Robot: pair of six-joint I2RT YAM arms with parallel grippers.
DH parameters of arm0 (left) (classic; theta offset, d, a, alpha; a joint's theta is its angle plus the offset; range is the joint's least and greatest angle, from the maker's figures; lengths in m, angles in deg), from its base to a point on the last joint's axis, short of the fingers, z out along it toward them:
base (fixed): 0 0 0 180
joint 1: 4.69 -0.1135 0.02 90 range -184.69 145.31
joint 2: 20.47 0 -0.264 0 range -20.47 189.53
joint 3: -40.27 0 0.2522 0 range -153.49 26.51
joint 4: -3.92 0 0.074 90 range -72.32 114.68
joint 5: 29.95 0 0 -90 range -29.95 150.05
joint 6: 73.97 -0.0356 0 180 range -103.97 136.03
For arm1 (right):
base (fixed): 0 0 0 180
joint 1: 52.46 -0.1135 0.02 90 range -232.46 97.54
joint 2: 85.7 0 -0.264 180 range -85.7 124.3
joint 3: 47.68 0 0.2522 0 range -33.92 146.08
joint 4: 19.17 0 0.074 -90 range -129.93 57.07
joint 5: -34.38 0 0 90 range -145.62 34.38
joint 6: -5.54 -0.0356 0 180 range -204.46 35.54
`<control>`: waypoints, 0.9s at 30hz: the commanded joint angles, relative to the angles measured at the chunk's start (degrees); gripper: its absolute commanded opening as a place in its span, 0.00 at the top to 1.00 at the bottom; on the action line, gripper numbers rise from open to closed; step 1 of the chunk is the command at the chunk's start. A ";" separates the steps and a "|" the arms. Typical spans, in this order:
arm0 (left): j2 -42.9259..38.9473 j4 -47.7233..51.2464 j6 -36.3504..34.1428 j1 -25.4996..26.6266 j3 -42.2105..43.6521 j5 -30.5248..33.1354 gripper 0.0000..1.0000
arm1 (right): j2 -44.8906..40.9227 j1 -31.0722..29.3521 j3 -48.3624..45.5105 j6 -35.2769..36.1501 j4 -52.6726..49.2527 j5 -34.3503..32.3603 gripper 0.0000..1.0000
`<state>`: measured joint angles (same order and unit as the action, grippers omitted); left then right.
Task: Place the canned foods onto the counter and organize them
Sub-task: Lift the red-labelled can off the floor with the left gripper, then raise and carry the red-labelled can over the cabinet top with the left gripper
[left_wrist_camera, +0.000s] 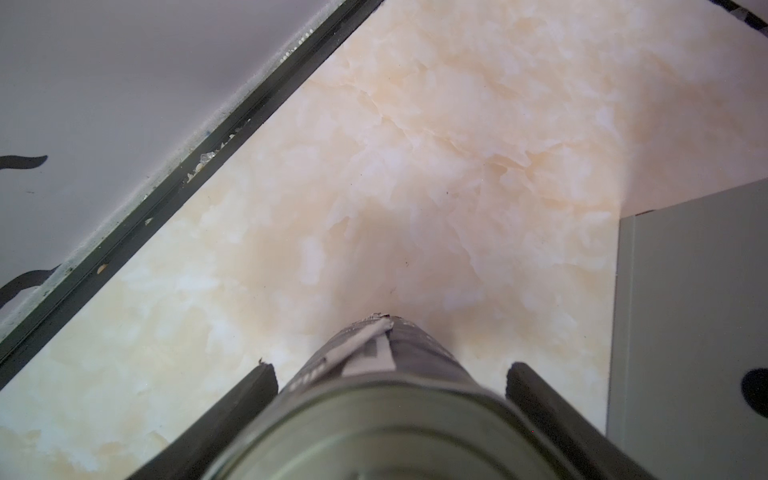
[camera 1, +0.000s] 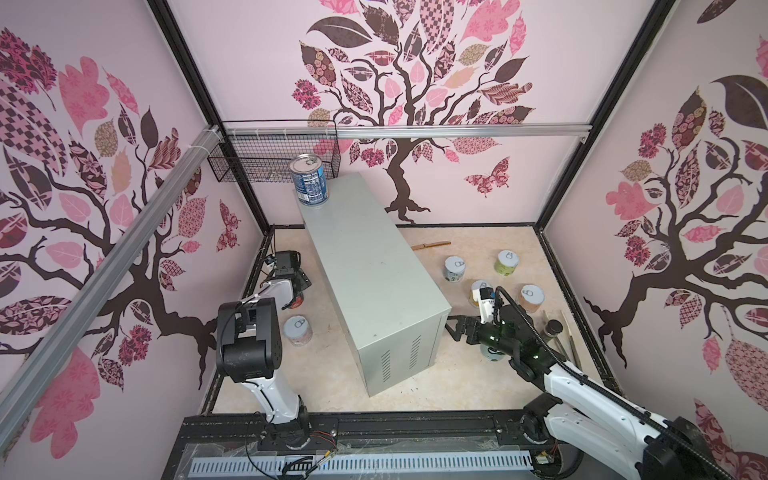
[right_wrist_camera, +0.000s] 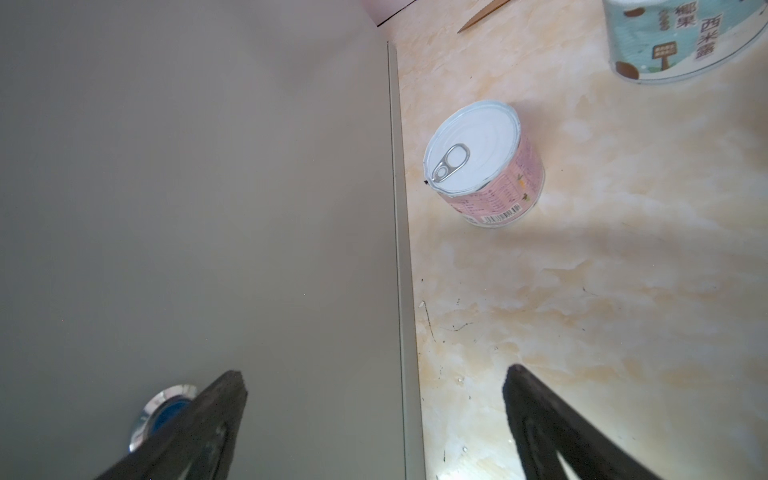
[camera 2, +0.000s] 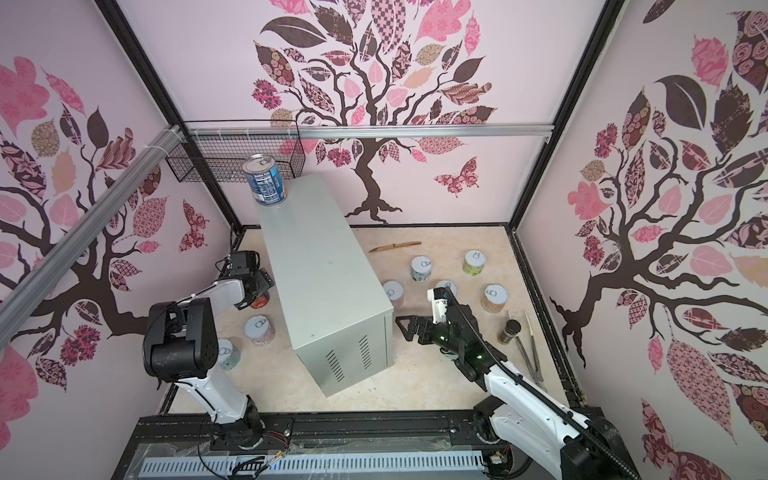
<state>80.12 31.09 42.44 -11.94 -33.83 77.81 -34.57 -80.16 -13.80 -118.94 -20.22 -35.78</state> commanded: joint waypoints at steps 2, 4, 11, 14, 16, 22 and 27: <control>1.30 0.08 -0.92 -0.18 -3.06 -0.29 0.13 | -0.41 -0.37 0.40 0.55 0.47 0.38 0.00; 1.27 -0.55 -1.23 -0.22 -3.09 -0.27 0.14 | -0.50 -0.41 0.36 0.67 0.47 0.38 0.00; -0.07 -0.58 -2.57 -0.23 -3.66 -0.08 0.28 | -0.42 -0.34 0.41 0.52 0.67 0.64 0.00; -1.64 -0.39 -2.79 -0.22 -3.75 -0.16 0.32 | -0.50 -0.40 0.36 0.47 0.74 0.64 0.00; -2.83 0.09 -3.01 -0.25 -3.94 -0.10 0.35 | -0.74 -0.34 0.37 0.59 0.59 0.64 0.00; -5.94 6.55 -4.28 -0.21 -7.93 0.43 0.38 | -1.57 -0.41 0.75 0.96 -0.22 0.36 0.00; -9.89 11.55 -5.95 -0.22 -10.95 0.30 0.40 | -1.56 -0.37 1.19 1.21 -0.66 0.65 0.00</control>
<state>75.69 42.10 38.29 -12.05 -39.21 76.89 -35.25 -80.16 -13.80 -118.74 -20.39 -35.76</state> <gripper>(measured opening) 0.738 0.999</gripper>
